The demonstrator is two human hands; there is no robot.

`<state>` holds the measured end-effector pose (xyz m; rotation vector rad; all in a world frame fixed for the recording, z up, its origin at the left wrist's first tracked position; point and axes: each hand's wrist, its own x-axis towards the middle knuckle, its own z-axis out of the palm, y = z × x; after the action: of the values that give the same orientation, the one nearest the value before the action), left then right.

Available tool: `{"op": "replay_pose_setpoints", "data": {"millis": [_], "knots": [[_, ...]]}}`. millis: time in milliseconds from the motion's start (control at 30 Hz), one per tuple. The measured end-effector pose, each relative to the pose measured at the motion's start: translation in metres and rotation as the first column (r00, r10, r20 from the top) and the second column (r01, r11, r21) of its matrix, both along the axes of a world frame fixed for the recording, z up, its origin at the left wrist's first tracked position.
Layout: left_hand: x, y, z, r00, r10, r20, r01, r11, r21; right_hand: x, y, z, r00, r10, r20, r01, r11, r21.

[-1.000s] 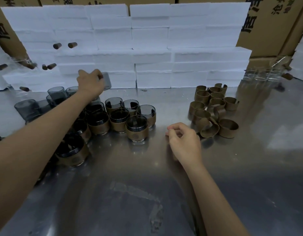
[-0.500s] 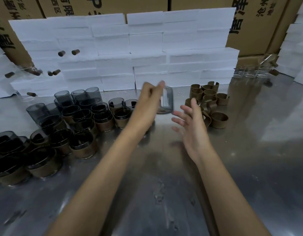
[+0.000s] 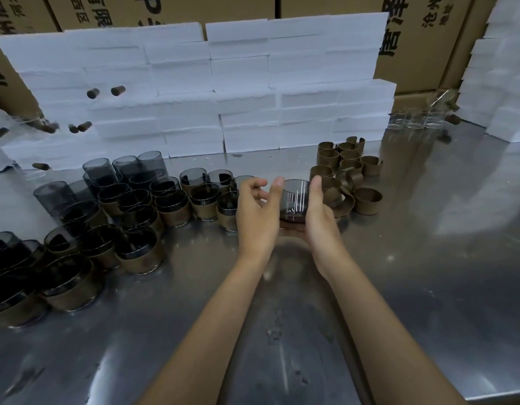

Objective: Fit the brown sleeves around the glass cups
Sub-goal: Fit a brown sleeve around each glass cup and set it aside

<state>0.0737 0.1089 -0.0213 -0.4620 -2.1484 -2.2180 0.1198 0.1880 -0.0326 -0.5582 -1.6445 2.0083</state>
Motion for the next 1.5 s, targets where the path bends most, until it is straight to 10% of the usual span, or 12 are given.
{"op": "replay_pose_setpoints", "data": {"millis": [300, 533, 700, 1167, 1500], "knots": [[0.008, -0.002, -0.008, 0.993, -0.116, -0.012, 0.115, 0.991, -0.060, -0.002, 0.009, -0.012, 0.955, -0.276, -0.110, 0.295, 0.920, 0.256], [0.007, -0.004, -0.005, 0.952, -0.304, 0.027, 0.304, 0.939, -0.161, 0.001, 0.006, -0.002, 0.991, 0.055, -0.122, -0.075, 0.983, -0.166], [0.006, -0.004, -0.008, 0.950, -0.313, -0.007, 0.286, 0.877, -0.387, 0.002, 0.008, -0.004, 0.963, 0.231, -0.137, -0.251, 0.956, -0.151], [-0.012, -0.011, -0.004, 0.983, -0.071, -0.170, 0.065, 0.997, -0.038, -0.002, 0.009, -0.011, 0.993, -0.050, -0.105, 0.051, 0.999, 0.010], [0.004, -0.014, 0.006, 0.880, -0.420, 0.222, 0.427, 0.904, 0.020, -0.005, 0.002, -0.013, 0.982, 0.184, 0.047, -0.187, 0.979, 0.074]]}}
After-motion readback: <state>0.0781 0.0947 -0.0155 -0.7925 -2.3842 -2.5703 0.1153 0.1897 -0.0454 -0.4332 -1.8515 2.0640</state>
